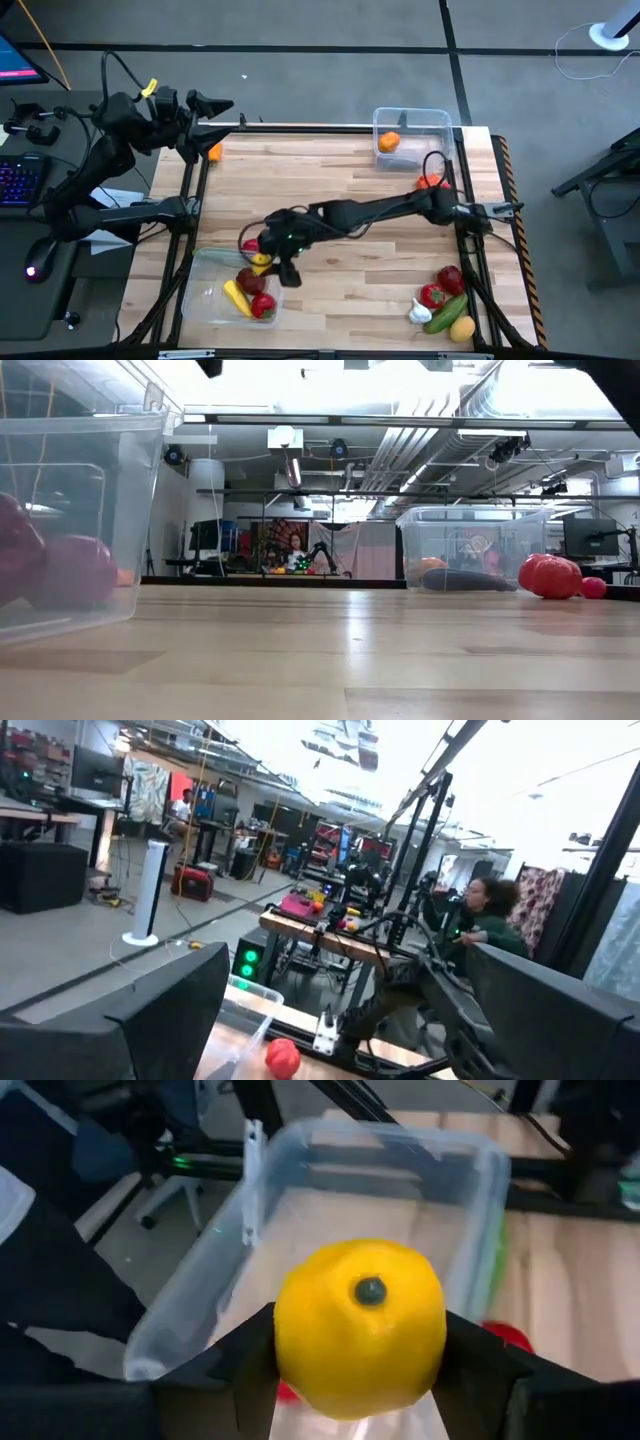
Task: Sort produce into baskets
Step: Put the top yellow lemon into the bottom transparent bin, then put the orange chili pepper into the top transparent bin
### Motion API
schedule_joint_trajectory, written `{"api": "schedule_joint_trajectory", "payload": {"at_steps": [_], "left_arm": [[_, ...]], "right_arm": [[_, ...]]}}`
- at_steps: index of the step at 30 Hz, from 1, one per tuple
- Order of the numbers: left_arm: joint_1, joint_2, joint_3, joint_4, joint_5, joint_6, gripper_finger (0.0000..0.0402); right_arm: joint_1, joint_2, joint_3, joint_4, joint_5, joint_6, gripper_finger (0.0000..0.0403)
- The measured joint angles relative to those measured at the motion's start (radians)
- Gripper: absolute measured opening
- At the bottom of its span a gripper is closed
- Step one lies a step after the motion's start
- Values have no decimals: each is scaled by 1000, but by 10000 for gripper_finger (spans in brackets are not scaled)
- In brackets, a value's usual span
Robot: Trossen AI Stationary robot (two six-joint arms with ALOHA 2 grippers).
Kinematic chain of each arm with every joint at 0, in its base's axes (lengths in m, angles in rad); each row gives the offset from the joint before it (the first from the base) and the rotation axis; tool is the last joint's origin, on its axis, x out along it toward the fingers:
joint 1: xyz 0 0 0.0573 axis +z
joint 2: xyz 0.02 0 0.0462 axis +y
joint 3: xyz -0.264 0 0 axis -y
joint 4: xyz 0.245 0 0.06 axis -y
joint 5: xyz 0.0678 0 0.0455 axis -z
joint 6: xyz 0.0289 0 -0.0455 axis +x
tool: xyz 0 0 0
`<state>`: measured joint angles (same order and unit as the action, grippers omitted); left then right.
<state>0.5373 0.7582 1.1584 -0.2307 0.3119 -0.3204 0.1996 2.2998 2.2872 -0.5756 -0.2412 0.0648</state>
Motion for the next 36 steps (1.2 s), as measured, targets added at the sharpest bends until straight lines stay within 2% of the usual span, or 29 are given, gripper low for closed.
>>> {"api": "schedule_joint_trajectory", "payload": {"at_steps": [3, 6, 9, 17, 21, 24, 29, 33, 36], "left_arm": [[0, 0, 0, -1, 0, -23, 395], [0, 0, 0, 0, 0, -44, 395], [0, 1, 0, 0, -1, -64, 395], [0, 9, -1, 0, -2, -98, 395], [0, 21, -1, 0, -4, -122, 395], [0, 31, -1, -1, -5, -123, 395], [0, 78, -1, -24, -23, -115, 395], [0, 157, -1, -42, -58, -96, 395], [0, 232, -1, -67, -62, -88, 395]], "right_arm": [[12, 44, 72, -32, -12, -2, 204], [25, 47, 47, 3, -38, 13, 205], [48, 51, 37, -1, 10, 4, 217], [68, 53, 36, -38, 178, 6, 301], [71, 53, 38, -51, 185, 9, 333], [73, 42, 65, -132, 228, 25, 339], [56, -30, 55, -304, 365, -20, 340], [16, -77, 54, -479, 462, -45, 337], [-35, -114, 54, -628, 488, -47, 330]]}}
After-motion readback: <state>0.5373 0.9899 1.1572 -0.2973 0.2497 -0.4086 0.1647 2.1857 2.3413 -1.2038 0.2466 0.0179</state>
